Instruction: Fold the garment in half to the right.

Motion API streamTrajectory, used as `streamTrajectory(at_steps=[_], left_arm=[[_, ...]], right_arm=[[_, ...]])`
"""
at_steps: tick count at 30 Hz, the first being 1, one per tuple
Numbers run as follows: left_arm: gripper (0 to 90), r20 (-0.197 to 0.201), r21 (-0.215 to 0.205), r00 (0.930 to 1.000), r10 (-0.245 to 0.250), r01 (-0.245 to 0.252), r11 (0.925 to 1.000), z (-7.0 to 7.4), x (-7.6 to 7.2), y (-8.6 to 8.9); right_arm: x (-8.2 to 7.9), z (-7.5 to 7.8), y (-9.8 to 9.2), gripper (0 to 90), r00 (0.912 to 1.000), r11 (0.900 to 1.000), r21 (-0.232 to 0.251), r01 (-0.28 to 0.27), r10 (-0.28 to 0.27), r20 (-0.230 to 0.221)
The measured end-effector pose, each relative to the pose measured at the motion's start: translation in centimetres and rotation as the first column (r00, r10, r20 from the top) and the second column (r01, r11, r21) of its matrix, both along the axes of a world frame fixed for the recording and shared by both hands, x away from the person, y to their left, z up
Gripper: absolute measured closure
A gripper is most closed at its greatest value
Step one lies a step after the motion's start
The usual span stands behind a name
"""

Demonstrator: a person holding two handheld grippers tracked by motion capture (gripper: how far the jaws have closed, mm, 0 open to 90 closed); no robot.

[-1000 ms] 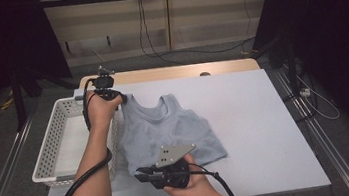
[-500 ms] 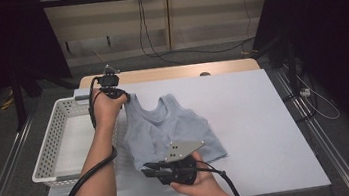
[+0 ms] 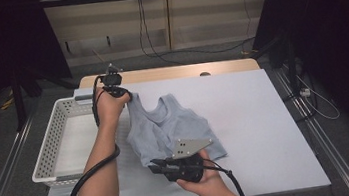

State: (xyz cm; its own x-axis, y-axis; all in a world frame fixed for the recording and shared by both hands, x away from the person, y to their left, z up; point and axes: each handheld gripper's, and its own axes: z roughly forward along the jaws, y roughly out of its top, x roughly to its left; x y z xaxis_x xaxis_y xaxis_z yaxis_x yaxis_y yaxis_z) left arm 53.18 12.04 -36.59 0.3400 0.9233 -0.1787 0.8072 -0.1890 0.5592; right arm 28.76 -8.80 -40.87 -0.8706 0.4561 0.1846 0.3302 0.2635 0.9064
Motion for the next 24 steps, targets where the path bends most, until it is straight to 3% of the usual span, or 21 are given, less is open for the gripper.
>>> streamTrajectory(at_steps=[15,24], left_arm=[[84.4,-0.004,0.005,0.9999,0.01,-0.01,0.9999,0.3,0.1,-0.1],[84.4,-0.003,0.004,0.9999,0.015,-0.015,0.9999,0.6,-0.1,0.6]], right_arm=[[0.1,0.3,-0.7,80.1,0.9999,1.0,0.013,0.012,-0.012,0.0],[-0.2,0.6,0.5,80.1,0.9995,0.999,0.027,-0.03,0.03,0.0]])
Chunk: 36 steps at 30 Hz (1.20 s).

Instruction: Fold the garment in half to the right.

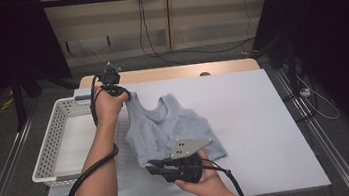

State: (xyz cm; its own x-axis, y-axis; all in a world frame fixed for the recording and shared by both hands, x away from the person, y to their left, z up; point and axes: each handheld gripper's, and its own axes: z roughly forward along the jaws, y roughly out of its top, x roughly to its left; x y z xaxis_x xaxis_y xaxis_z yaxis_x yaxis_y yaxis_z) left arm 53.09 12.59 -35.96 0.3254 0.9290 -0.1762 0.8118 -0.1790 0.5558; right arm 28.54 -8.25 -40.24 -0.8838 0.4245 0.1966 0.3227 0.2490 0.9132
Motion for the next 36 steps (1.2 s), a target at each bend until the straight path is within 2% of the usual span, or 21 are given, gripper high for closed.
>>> streamTrajectory(at_steps=[6,20,28,36], left_arm=[[84.5,-0.002,-0.003,1.0,0.009,-0.009,1.0,0.1,-0.3,0.8],[84.4,-0.003,0.004,0.9998,0.022,-0.022,0.9998,0.3,-0.6,2.4],[84.3,-0.008,-0.002,0.9992,0.038,-0.038,0.9993,0.0,-0.4,2.1],[83.8,-0.005,0.015,0.9995,0.032,-0.032,0.9994,-0.1,0.1,1.2]], right_arm=[[-0.1,-0.2,0.9,80.2,0.9996,1.0,-0.003,-0.025,0.025,-0.014],[-0.1,0.0,2.3,80.2,0.998,0.998,0.012,-0.062,0.062,-0.013],[0.2,-0.4,1.8,80.2,0.9982,0.998,0.033,-0.045,0.046,-0.038],[0.7,-0.4,0.3,80.1,0.9992,0.999,0.041,-0.004,0.005,-0.041]])
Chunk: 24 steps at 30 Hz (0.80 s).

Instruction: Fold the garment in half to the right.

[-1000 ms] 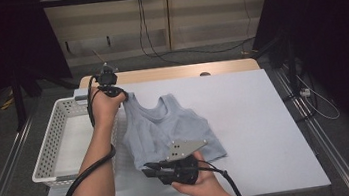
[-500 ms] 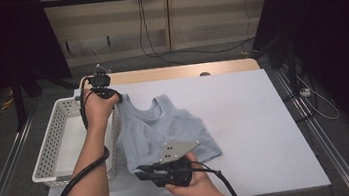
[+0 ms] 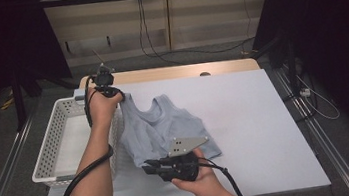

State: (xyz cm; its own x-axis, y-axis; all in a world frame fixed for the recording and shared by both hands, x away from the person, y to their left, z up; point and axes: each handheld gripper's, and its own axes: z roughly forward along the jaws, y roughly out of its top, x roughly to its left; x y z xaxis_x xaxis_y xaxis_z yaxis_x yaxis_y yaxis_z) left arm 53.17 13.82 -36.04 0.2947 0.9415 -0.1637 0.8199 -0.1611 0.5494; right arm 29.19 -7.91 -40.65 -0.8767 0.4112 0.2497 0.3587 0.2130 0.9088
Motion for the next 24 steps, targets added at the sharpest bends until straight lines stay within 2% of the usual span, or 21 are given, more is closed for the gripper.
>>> streamTrajectory(at_steps=[12,24], left_arm=[[83.1,0.011,0.012,0.9999,-0.003,0.003,0.9999,0.0,0.5,-1.5],[82.7,0.018,0.019,0.9998,-0.008,0.008,0.9998,-0.2,0.6,-2.1]], right_arm=[[0.1,0.1,-1.7,80.1,0.9986,0.999,0.001,0.052,-0.052,0.002],[0.2,0.0,-3.0,80.1,0.996,0.996,-0.006,0.089,-0.089,-0.001]])
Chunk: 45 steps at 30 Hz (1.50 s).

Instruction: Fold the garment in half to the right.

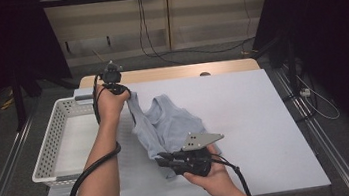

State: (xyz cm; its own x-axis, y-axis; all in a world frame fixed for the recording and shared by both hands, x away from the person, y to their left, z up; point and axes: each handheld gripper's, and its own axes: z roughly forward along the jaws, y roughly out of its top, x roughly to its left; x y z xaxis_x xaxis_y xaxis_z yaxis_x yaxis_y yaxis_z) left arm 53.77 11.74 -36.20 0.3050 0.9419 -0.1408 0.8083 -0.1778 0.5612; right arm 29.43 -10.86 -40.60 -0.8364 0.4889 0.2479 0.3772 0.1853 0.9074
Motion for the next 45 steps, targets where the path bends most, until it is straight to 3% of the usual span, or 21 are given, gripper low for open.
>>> streamTrajectory(at_steps=[20,45], left_arm=[[80.9,0.006,0.003,0.9999,0.009,-0.009,1.0,-0.2,0.3,-1.0],[76.5,0.043,-0.003,0.999,-0.01,0.01,0.9999,-0.3,0.5,-2.3]], right_arm=[[0.1,-0.6,-1.6,80.1,0.9989,0.998,-0.046,0.046,-0.046,0.006],[0.3,-1.1,-3.6,80.2,0.9952,0.992,-0.078,0.098,-0.098,0.001]])
